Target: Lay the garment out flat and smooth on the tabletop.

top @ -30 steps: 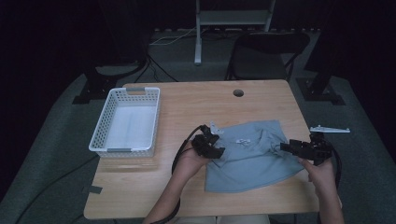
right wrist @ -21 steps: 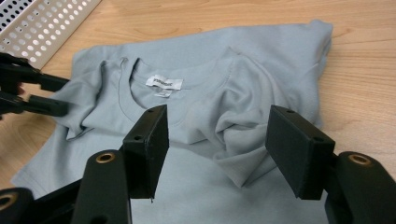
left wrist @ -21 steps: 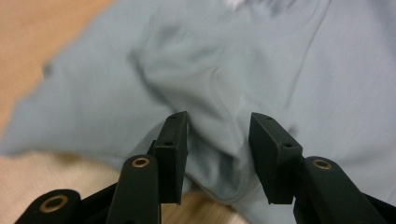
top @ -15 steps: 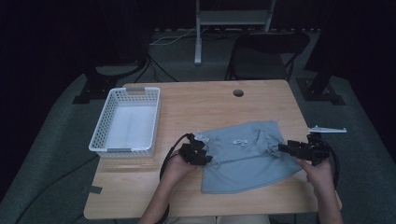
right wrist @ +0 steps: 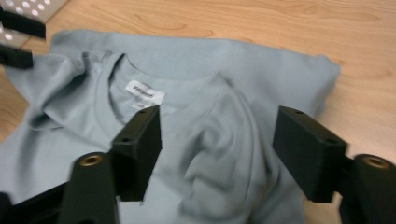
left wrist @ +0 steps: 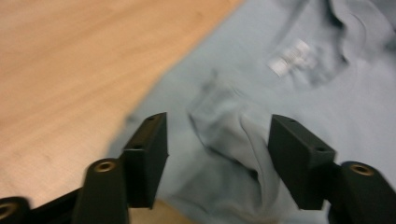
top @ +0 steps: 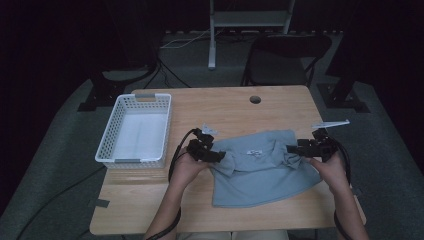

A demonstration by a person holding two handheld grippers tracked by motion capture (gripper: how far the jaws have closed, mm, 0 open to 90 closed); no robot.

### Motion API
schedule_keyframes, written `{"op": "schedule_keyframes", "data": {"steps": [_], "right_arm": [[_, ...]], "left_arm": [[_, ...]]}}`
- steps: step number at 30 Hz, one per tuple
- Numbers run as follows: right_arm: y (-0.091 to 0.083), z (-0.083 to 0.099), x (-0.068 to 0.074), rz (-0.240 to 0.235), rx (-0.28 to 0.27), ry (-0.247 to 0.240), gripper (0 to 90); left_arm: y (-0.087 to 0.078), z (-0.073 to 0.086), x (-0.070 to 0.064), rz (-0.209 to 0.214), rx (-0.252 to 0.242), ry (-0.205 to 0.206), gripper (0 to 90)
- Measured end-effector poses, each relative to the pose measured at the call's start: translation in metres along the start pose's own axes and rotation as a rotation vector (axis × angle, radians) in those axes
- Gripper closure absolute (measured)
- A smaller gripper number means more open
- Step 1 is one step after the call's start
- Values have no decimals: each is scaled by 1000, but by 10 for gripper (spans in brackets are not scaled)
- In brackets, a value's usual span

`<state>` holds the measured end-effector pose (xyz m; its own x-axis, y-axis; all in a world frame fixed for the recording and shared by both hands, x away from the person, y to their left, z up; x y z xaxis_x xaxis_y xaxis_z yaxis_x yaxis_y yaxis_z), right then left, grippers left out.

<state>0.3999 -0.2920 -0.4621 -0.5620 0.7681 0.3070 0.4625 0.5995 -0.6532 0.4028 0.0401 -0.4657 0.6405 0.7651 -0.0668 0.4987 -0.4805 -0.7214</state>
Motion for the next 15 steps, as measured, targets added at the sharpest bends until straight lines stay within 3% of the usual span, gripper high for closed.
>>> {"op": "schedule_keyframes", "data": {"steps": [2,4,6,9,15], "right_arm": [[10,-2,-7,2,19,-20,313],[16,-3,-11,1,33,-32,326],[21,-4,-13,4,46,-44,334],[28,-6,-15,12,74,-62,351],[38,-4,-14,24,132,-93,396]], "left_arm": [[0,-8,1,33,-29,-37,390],[1,-14,2,33,-46,-47,390],[8,-16,1,44,-18,-43,390],[23,-11,-4,64,63,-13,390],[40,2,-7,67,131,2,389]]}}
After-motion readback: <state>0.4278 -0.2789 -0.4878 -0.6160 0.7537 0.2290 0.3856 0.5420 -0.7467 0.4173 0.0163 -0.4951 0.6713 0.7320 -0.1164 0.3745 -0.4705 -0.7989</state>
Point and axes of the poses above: each handheld gripper's, and its own axes: y roughly forward along the jaws, z roughly out of its underside, x roughly to its left, the point moved 5 cm from there along y, roughly forward along the jaws, and after that the axes turned 3 degrees about -z, right-handed, at the moved point
